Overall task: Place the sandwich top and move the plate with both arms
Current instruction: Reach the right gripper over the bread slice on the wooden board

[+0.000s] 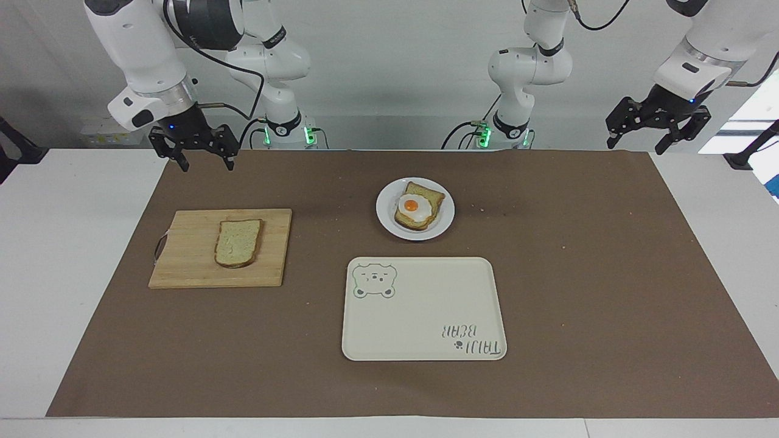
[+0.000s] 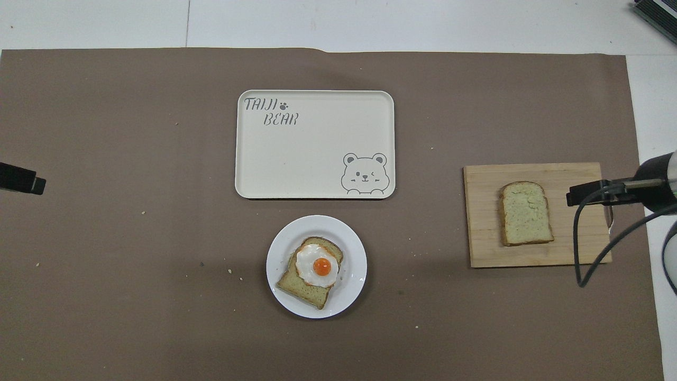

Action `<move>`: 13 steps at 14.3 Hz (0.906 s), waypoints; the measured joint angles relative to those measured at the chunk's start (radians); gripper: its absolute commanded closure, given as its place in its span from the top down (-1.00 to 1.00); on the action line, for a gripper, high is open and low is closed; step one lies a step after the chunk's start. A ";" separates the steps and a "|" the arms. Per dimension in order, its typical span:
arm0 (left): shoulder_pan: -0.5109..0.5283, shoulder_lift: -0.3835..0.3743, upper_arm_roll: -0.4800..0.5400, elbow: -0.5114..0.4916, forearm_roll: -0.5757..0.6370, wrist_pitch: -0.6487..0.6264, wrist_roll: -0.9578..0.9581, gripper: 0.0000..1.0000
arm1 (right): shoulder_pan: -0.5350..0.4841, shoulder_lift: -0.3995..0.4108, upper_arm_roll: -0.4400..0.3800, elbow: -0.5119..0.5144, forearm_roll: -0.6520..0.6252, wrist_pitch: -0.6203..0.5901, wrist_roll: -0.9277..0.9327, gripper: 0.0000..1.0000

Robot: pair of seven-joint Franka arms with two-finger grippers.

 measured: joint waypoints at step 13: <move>0.000 0.000 -0.002 -0.001 0.000 0.000 0.000 1.00 | -0.022 0.203 -0.003 -0.166 0.002 0.364 -0.015 1.00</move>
